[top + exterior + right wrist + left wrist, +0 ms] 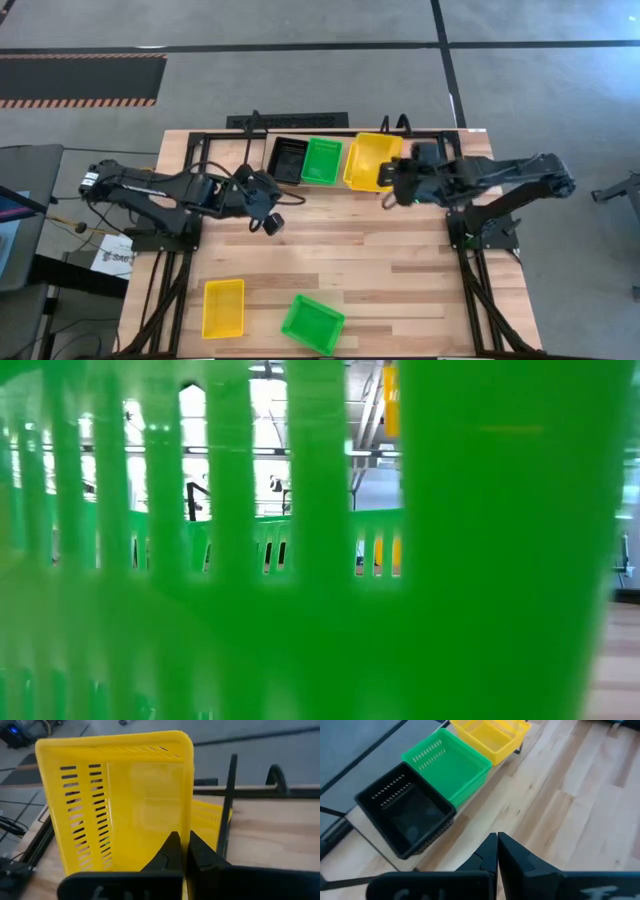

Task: Stack baskets on shelf by color
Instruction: Stack the right yellow bin on top of the yellow bin

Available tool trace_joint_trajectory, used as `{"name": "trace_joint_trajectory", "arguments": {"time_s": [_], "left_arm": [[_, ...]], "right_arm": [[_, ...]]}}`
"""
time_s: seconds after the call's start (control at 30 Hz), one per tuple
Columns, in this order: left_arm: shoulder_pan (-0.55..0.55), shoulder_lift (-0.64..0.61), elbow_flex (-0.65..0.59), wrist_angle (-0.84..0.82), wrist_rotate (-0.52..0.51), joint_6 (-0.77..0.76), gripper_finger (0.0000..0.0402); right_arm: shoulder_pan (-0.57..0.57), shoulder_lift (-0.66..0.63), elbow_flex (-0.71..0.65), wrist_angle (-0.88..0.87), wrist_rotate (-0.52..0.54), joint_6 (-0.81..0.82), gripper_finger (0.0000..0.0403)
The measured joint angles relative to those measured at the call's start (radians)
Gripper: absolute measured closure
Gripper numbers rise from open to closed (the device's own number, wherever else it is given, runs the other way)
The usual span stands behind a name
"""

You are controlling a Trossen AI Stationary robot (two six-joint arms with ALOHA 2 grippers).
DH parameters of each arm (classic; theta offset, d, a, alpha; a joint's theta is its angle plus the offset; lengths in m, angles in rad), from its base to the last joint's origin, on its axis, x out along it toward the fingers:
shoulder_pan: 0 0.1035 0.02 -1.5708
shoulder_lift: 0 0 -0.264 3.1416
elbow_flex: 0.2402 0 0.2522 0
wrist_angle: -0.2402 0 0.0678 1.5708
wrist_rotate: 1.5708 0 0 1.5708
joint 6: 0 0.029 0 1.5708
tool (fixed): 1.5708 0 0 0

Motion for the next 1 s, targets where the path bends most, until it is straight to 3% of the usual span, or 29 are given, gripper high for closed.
{"name": "trace_joint_trajectory", "arguments": {"time_s": [0.43, 0.77, 1.0], "left_arm": [[0.092, 0.0, 0.0, -0.011, 0.146, 0.26, 0.0402], [0.098, 0.0, 0.0, -0.017, 0.197, 0.387, 0.0401], [0.098, 0.0, 0.0, -0.015, 0.201, 0.389, 0.0401]], "right_arm": [[-0.245, 0.21, 0.001, 0.46, -0.24, -0.257, 0.04], [-0.284, 0.32, 0.0, 0.203, -0.327, 0.033, 0.04], [-0.292, 0.31, 0.001, 0.11, -0.326, 0.08, 0.04]]}}
